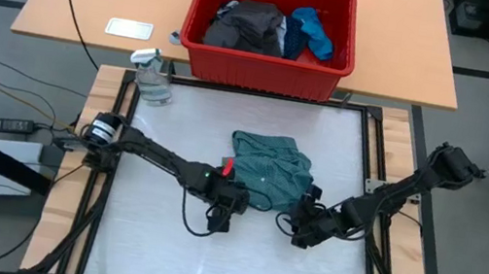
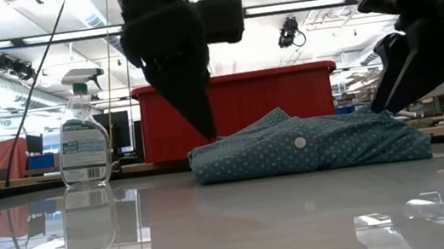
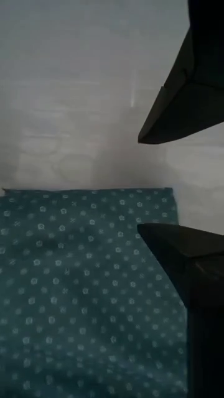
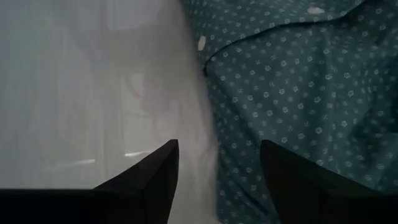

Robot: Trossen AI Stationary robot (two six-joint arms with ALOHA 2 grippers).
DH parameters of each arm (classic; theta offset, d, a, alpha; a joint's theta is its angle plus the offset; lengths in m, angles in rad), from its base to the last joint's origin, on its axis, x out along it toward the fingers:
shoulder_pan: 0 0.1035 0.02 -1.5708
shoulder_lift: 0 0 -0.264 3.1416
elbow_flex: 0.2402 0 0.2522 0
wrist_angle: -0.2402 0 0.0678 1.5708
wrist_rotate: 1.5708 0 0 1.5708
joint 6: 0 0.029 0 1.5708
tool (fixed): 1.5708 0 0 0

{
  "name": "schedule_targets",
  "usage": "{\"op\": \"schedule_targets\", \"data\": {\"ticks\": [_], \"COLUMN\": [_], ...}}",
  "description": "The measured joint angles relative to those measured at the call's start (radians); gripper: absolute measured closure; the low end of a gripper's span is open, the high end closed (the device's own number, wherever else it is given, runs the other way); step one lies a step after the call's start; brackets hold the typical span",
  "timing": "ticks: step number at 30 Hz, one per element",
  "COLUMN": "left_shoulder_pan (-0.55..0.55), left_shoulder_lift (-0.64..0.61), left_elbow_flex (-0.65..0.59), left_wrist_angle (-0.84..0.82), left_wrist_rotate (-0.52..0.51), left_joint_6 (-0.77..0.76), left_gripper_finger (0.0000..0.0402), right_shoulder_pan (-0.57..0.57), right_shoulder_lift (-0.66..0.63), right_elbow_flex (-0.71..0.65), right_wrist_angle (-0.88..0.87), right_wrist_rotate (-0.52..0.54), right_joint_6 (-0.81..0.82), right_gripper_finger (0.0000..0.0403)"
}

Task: Fold laundry
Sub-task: Fold the green shirt

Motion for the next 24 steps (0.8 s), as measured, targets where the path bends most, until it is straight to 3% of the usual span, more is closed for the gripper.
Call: {"op": "schedule_targets", "data": {"ticks": [4, 7, 11, 14, 17, 18, 20, 22, 24], "left_shoulder_pan": [0.014, 0.037, 0.058, 0.061, 0.058, 0.055, 0.042, 0.024, 0.005], "left_shoulder_lift": [0.055, 0.113, 0.153, 0.165, 0.162, 0.155, 0.151, 0.133, 0.119], "left_elbow_flex": [0.000, 0.000, 0.007, 0.006, 0.005, 0.005, 0.010, 0.029, 0.059], "left_wrist_angle": [0.055, 0.100, 0.107, 0.106, 0.114, 0.117, 0.122, 0.097, 0.067], "left_wrist_rotate": [-0.038, -0.045, -0.043, -0.043, -0.012, 0.005, 0.066, 0.210, 0.358], "left_joint_6": [0.025, 0.028, -0.006, -0.027, -0.053, -0.061, -0.077, -0.107, -0.147], "left_gripper_finger": [0.0173, 0.0173, 0.0177, 0.0206, 0.0263, 0.0286, 0.0335, 0.0379, 0.0388], "right_shoulder_pan": [-0.034, -0.073, -0.109, -0.147, -0.172, -0.174, -0.174, -0.172, -0.157], "right_shoulder_lift": [0.000, 0.000, 0.000, -0.002, -0.007, -0.011, -0.020, -0.044, -0.077], "right_elbow_flex": [-0.025, -0.075, -0.145, -0.181, -0.200, -0.200, -0.203, -0.203, -0.183], "right_wrist_angle": [0.021, 0.059, 0.107, 0.140, 0.148, 0.155, 0.188, 0.232, 0.257], "right_wrist_rotate": [0.005, -0.056, -0.104, -0.199, -0.281, -0.319, -0.412, -0.549, -0.674], "right_joint_6": [-0.048, -0.072, -0.009, 0.070, 0.170, 0.191, 0.225, 0.277, 0.334], "right_gripper_finger": [0.0165, 0.0165, 0.0185, 0.0247, 0.0353, 0.0375, 0.0382, 0.0386, 0.0391]}}
